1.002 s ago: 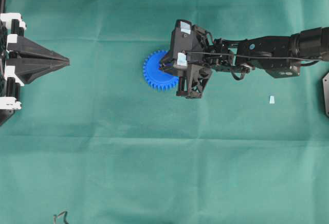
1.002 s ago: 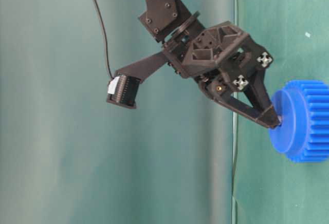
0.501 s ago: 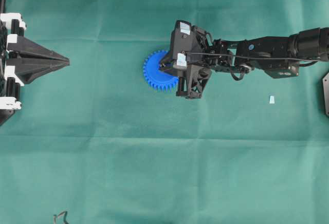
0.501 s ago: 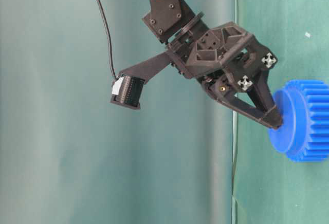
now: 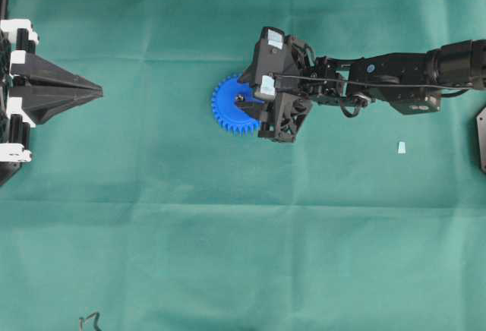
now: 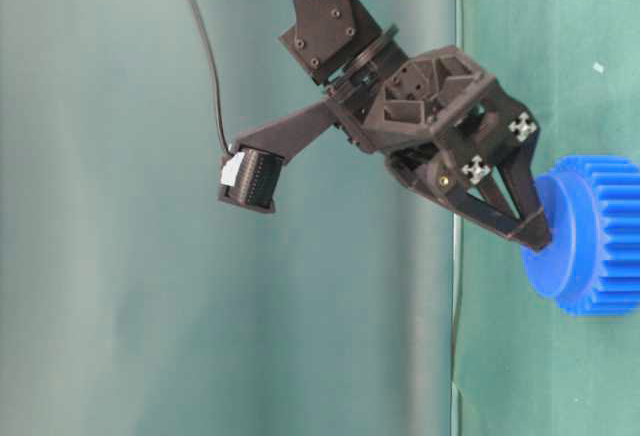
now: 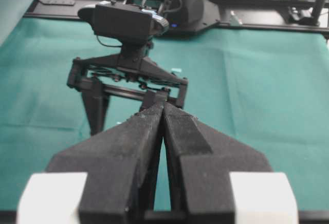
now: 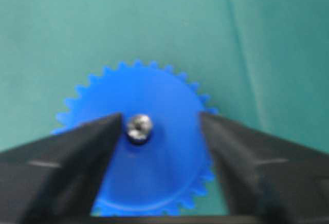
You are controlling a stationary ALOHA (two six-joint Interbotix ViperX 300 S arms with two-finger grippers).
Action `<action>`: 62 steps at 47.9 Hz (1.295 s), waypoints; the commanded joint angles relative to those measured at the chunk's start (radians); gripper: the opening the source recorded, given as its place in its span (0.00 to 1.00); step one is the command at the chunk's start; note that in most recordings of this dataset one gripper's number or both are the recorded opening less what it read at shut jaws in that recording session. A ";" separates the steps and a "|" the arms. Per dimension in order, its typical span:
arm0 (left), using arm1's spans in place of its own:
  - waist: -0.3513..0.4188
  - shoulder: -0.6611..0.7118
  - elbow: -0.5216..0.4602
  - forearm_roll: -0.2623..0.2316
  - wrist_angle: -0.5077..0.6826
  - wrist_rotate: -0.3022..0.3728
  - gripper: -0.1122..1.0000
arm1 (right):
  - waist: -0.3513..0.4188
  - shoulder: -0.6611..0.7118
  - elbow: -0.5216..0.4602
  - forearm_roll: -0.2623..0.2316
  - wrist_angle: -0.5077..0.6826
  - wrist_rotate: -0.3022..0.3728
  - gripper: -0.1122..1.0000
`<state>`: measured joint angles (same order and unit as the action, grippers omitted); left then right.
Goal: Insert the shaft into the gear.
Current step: 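Carry the shaft over the blue gear's center hole and lower it in, then open the right gripper and pull it back from the gear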
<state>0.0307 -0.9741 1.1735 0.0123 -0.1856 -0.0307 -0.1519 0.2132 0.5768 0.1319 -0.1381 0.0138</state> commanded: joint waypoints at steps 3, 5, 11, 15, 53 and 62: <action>0.003 0.003 -0.029 0.002 -0.005 -0.002 0.10 | 0.008 -0.014 -0.011 0.003 -0.003 0.000 0.96; 0.003 0.003 -0.029 0.002 -0.005 -0.002 0.10 | 0.006 -0.012 -0.011 0.003 -0.003 0.000 0.97; 0.003 0.003 -0.029 0.003 -0.005 -0.002 0.10 | 0.008 -0.025 -0.012 0.003 0.005 0.000 0.95; 0.003 0.003 -0.029 0.003 -0.003 -0.002 0.10 | 0.006 -0.046 -0.014 0.003 0.023 0.000 0.95; 0.003 -0.012 -0.037 0.003 -0.005 -0.002 0.10 | 0.008 -0.660 0.244 -0.015 0.153 -0.005 0.95; 0.003 -0.018 -0.035 0.003 -0.002 0.000 0.10 | 0.008 -0.876 0.347 -0.017 0.239 -0.006 0.95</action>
<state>0.0307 -0.9940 1.1674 0.0123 -0.1825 -0.0307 -0.1473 -0.5875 0.9127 0.1181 0.0675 0.0092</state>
